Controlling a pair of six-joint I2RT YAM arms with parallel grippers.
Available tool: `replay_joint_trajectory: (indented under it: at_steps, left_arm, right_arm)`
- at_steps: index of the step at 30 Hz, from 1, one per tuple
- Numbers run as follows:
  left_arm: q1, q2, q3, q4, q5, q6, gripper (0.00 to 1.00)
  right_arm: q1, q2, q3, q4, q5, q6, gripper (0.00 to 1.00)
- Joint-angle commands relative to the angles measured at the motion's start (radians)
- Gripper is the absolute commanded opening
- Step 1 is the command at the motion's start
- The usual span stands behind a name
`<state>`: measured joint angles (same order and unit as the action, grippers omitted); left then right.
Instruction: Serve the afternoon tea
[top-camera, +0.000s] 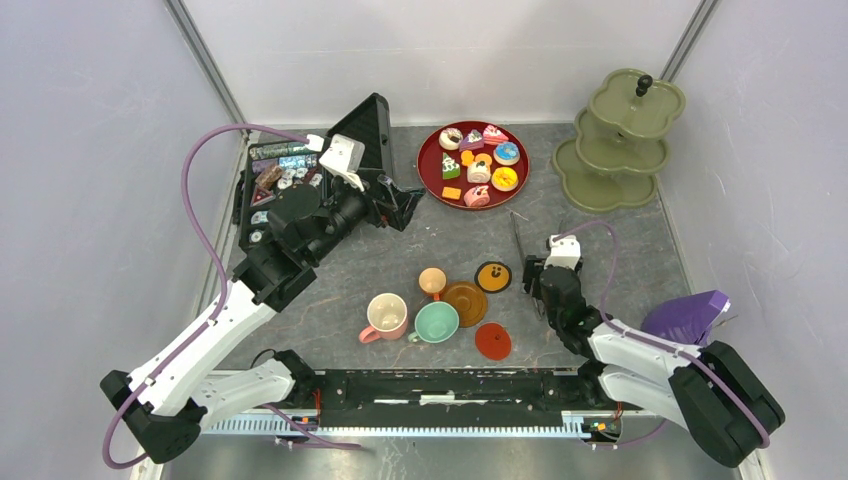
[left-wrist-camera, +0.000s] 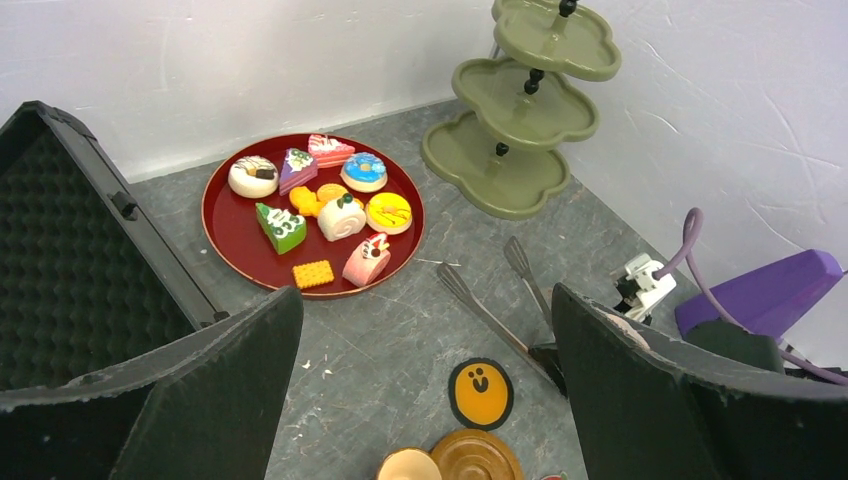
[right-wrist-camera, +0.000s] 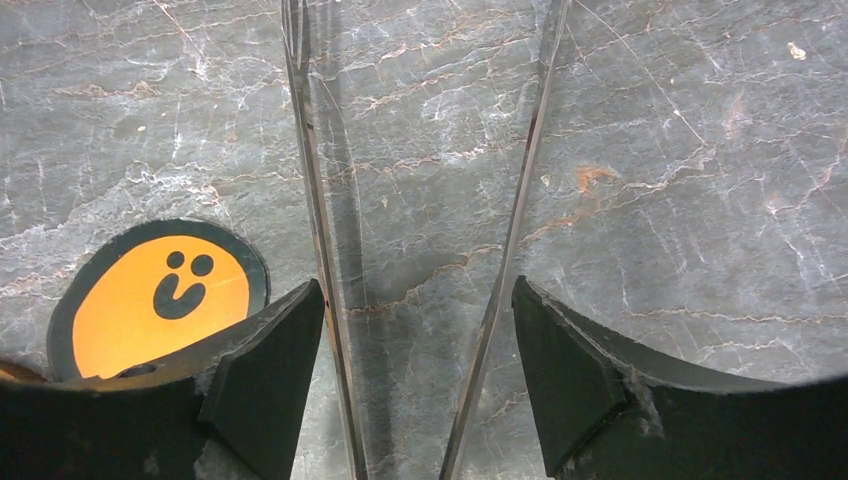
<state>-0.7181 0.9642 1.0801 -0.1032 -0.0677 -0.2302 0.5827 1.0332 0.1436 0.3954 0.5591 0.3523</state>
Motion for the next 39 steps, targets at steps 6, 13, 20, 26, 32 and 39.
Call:
replay_joint_trajectory:
  at_steps: [6,13,20,26,32,39]
  left_arm:
    - [-0.014,-0.013,0.034,0.025,0.014,0.013,1.0]
    - [-0.017,-0.015,0.034,0.025,0.014,0.012,1.0]
    - [-0.019,-0.005,0.032,0.025,0.005,0.011,1.0]
    - [-0.021,-0.002,0.034,0.023,-0.001,0.014,1.0]
    - [-0.021,0.006,0.035,0.02,-0.002,0.014,1.0]
    - [-0.02,0.015,0.035,0.02,-0.001,0.011,1.0]
  right_arm:
    - [0.002,-0.001,0.046,-0.073,-0.041,-0.012,0.98]
    - [0.002,0.083,0.036,-0.04,-0.04,-0.014,0.98]
    - [0.002,0.17,0.022,0.092,0.03,-0.02,0.87]
    - [0.002,0.217,0.036,0.109,0.058,-0.005,0.82]
    - [0.002,0.188,0.039,0.119,0.027,-0.046,0.69]
    - [-0.004,0.062,0.083,-0.019,0.019,-0.062,0.62]
